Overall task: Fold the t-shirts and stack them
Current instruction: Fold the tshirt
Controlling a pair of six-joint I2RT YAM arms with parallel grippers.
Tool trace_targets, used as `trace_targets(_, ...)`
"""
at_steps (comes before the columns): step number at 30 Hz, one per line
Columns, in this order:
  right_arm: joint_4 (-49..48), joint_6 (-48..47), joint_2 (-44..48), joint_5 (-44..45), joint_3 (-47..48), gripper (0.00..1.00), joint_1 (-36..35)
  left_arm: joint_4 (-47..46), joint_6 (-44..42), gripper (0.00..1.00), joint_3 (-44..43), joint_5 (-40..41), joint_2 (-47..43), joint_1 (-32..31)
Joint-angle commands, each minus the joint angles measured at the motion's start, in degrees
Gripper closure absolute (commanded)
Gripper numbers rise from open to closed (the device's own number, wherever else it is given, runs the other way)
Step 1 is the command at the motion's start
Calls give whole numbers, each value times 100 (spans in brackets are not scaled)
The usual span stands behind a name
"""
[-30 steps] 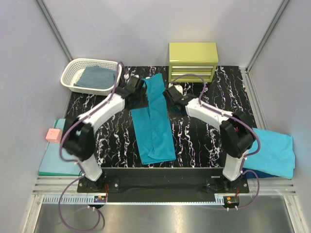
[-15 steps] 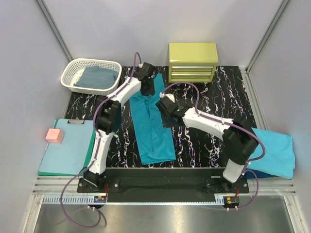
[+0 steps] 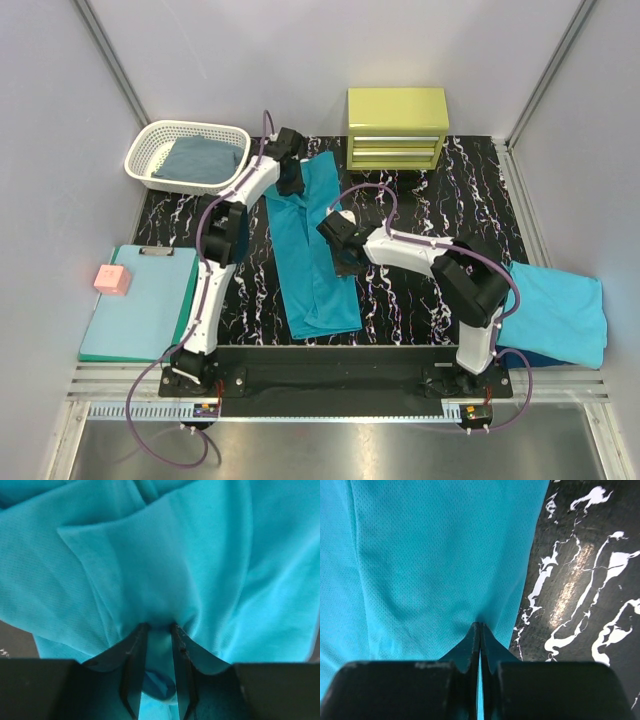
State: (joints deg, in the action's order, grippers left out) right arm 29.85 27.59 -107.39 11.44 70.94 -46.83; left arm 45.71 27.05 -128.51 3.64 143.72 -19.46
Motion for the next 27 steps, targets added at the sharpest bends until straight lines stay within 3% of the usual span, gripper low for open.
trace_targets(1, -128, 194, 17, -142, -45, 98, -28, 218, 20, 68, -236, -276, 244, -31)
trace_targets(10, -23, 519, 52, -335, -430, 100, -28, 622, -200, 70, -930, -689, 797, -40)
trace_targets(27, -40, 985, 350, -845, -1125, 100, -309, 307, -200, 67, -1537, -1164, 1053, 39)
